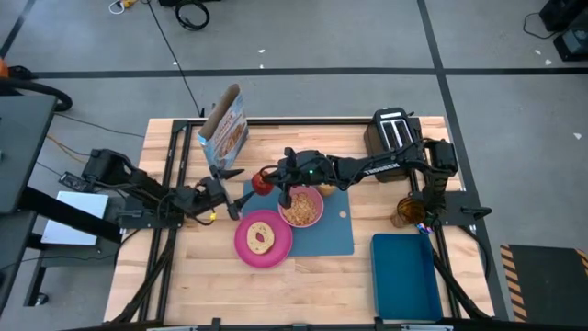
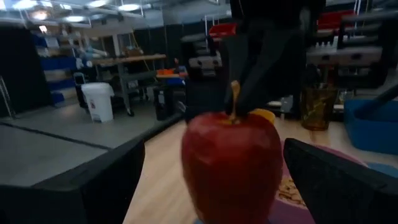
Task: Arrange a breakfast setting
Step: Put the red apple on the blue placemat above the pink bowl
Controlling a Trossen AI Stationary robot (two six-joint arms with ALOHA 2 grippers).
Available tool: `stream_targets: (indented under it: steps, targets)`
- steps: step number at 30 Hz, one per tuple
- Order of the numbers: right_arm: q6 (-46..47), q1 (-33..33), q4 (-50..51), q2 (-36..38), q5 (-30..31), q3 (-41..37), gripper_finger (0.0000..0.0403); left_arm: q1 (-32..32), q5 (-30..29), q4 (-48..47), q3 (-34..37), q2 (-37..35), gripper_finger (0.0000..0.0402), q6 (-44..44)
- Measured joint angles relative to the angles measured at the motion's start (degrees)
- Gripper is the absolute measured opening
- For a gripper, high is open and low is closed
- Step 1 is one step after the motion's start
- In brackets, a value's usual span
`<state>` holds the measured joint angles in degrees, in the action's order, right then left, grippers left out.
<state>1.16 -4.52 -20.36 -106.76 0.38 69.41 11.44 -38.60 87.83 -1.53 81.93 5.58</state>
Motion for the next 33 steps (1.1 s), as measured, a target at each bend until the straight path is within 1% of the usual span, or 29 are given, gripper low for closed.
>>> stream_targets:
  steps: [5,8,13,17,21,29,33]
  targets:
    - [0.05,-0.28,-0.73,-1.79,0.16,0.07,0.0012,0.08,-0.02,0.74,1.11,-5.96,0.0391,6.0]
    - [0.29,-0.22,-1.13,-4.87,0.05,0.97,0.0012,0.07,0.1,1.89,1.09,-9.13,0.0391,9.51]
    - [0.52,-0.24,-1.08,-8.68,-0.35,2.53,0.0012,0.07,0.67,2.45,1.06,-13.09,0.0392,9.8]
    - [-0.02,-0.24,-0.43,-9.44,-0.34,2.91,0.0014,0.07,0.88,2.25,1.06,-13.85,0.0392,9.71]
    - [-2.26,-0.22,0.91,-9.44,0.97,2.91,0.0012,0.05,0.91,2.2,1.06,-13.81,0.0392,8.59]
    - [-2.34,-0.69,1.5,-10.4,1.07,2.83,0.0014,0.07,0.99,2.08,1.06,-13.8,0.0391,6.66]
    - [-2.55,-0.76,1.72,-10.36,1.29,2.86,0.0022,0.07,1.02,1.95,1.06,-13.79,0.0391,6.37]
